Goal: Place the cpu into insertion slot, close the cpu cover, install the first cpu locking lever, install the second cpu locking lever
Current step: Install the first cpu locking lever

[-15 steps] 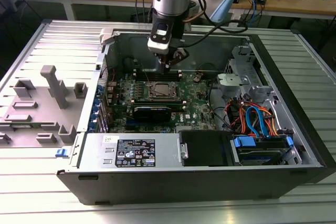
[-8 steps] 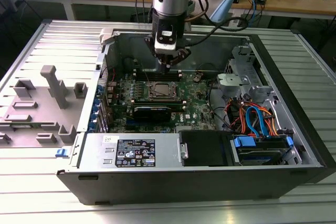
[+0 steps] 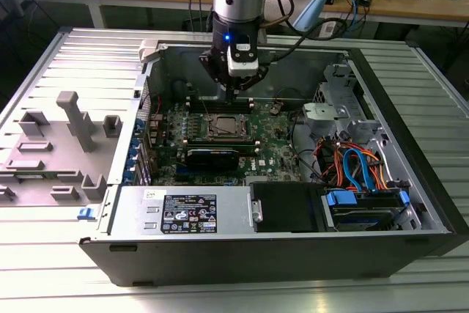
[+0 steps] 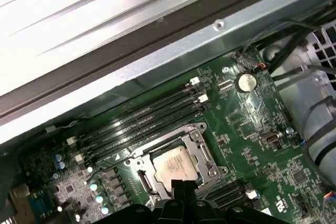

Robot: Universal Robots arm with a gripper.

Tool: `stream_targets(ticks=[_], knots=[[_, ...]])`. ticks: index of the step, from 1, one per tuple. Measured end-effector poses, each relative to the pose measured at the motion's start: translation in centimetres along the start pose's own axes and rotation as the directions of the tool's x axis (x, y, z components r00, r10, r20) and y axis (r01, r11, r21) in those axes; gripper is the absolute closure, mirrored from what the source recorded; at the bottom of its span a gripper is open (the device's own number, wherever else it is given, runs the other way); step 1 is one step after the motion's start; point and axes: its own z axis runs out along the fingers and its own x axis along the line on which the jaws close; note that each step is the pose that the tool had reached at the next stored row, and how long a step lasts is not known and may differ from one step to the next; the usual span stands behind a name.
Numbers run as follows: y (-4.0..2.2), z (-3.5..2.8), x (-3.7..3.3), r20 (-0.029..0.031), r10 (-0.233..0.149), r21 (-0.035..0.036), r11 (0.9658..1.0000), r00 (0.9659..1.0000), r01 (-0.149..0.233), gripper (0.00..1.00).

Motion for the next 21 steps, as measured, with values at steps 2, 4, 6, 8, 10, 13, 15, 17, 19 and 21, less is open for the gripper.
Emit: stream_targets(ticks=[2,4,6,8,10,13,15,17,19,21], knots=[[0.00,0.00,0.00,0.0003,-0.030,-0.0001,0.9995,0.9995,0.030,0.89],[0.00,0.00,0.00,0.0003,-0.033,-0.0002,0.9995,0.9995,0.033,0.89],[0.00,0.00,0.00,0.0003,-0.033,-0.0001,0.9995,0.9995,0.033,0.89],[0.00,0.00,0.00,0.0002,-0.033,-0.0001,0.9995,0.9995,0.033,0.89],[0.00,0.00,0.00,0.0003,-0.033,-0.0001,0.9995,0.9995,0.033,0.89],[0.00,0.00,0.00,0.0006,-0.072,-0.0004,0.9974,0.9974,0.072,0.89],[0.00,0.00,0.00,0.0008,-0.092,-0.0005,0.9957,0.9957,0.092,0.89],[0.00,0.00,0.00,0.0010,-0.116,-0.0006,0.9933,0.9933,0.116,0.89],[0.00,0.00,0.01,0.0012,-0.140,-0.0008,0.9901,0.9901,0.140,0.89],[0.00,0.00,0.01,0.0014,-0.165,-0.0009,0.9863,0.9863,0.165,0.89]])
